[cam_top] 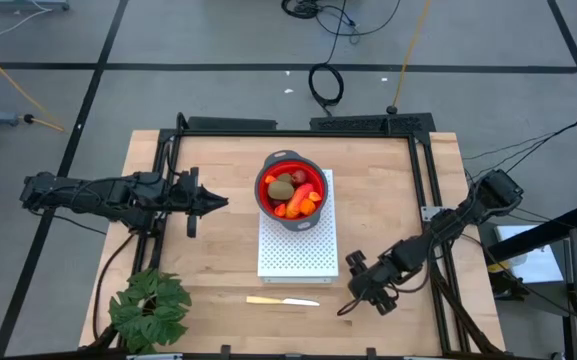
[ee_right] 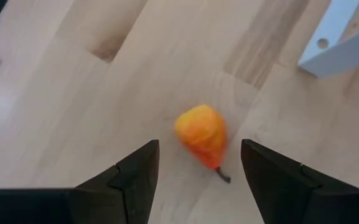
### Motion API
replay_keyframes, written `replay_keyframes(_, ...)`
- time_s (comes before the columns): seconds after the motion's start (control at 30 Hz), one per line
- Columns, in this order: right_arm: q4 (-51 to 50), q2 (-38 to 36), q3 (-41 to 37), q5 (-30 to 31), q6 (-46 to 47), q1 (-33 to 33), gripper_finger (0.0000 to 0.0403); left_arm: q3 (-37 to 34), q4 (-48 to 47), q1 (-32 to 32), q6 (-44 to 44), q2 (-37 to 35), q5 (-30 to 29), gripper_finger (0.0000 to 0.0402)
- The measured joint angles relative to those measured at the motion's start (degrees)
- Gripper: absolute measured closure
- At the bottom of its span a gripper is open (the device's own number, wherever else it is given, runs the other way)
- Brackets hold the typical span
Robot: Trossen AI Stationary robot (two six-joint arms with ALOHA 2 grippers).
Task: Pick & Place Fruit
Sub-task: Put the peach into the red strainer bowl on the shelf
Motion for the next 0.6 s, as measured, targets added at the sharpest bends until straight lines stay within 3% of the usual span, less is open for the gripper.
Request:
replay_keyframes(0.43, 6.4, 0.1, -2.5, -1.2, -2.3, -0.1, 0.0187, 0.0, -0.5, 0.0, -0.5, 0.0, 0.0, 0.038)
replay_keyframes(0.6, 6.8, 3.3, -2.5, -1.6, -2.3, -0.2, 0.0188, 0.0, -0.4, 0.0, -0.5, 0.0, 0.0, 0.038)
